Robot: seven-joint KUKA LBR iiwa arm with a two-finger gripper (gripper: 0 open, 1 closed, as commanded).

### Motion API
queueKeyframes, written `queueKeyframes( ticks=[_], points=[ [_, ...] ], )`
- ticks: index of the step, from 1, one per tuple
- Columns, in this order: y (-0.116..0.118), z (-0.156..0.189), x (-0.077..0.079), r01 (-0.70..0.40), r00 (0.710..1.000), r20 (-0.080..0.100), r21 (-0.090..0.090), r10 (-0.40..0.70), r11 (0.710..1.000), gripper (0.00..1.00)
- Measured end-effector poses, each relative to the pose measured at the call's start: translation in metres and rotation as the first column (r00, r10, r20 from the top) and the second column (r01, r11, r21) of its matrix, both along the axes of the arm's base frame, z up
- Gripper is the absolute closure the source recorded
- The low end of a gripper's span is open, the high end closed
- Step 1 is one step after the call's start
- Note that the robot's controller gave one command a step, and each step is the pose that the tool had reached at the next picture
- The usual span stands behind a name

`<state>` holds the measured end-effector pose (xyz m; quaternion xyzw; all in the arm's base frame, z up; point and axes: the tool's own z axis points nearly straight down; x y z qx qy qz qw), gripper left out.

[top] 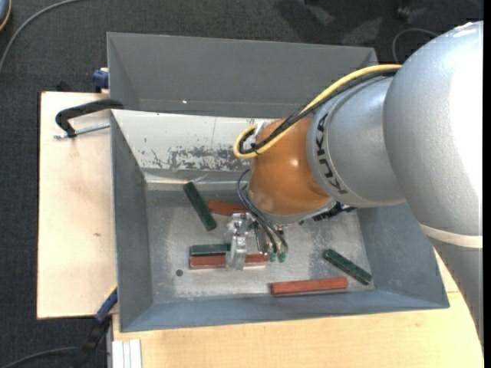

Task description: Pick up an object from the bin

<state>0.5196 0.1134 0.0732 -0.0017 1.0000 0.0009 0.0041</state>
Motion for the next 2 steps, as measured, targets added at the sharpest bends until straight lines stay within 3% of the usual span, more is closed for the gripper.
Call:
queueKeyframes(
  ticks=[1, 2],
  points=[
    [0.039, 0.001, 0.05, -0.296, 0.955, -0.001, -0.001, 0.296, 0.955, 1.0],
    [0.021, 0.149, 0.052, -0.299, 0.954, 0.007, -0.002, 0.299, 0.954, 1.0]
  ],
)
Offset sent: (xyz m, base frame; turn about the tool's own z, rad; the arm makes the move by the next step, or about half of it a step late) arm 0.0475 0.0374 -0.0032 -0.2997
